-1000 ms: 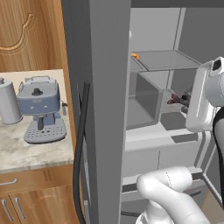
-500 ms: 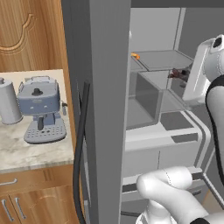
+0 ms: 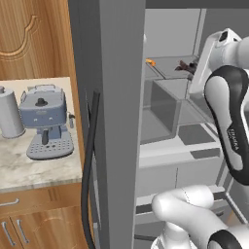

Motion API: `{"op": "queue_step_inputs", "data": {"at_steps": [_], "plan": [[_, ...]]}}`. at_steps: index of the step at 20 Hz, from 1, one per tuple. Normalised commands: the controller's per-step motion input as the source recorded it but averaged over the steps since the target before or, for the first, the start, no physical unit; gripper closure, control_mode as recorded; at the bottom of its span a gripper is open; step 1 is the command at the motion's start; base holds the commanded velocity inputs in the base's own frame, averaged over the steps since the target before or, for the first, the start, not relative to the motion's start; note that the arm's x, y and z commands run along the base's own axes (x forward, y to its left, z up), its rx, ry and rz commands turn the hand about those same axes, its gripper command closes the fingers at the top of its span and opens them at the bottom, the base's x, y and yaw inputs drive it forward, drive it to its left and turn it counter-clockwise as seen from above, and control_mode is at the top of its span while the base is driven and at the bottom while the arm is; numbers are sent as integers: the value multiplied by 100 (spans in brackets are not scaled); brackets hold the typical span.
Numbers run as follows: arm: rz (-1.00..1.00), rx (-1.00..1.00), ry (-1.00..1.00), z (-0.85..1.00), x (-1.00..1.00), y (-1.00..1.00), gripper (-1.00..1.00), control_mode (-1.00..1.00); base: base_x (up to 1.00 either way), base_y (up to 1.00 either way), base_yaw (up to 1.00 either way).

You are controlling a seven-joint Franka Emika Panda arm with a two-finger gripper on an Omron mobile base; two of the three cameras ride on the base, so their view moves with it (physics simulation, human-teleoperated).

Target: Transport the fish and lemon wedge to the fridge. Place the fish on the rack containing meat and place the lemon wedge on the rack containing the vegetable, ensuring meats and vegetables are on different racks.

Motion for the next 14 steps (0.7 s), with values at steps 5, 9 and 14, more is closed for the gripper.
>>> {"op": "queue_step_inputs", "data": {"at_steps": [5, 9, 14], "plan": [[0, 0, -10, 0, 86, -1, 100, -100, 0, 0, 0], [4, 0, 4, -3, 87, 0, 100, -100, 0, 0, 0], [2, 0, 10, 0, 88, 0, 100, -100, 0, 0, 0]]}}
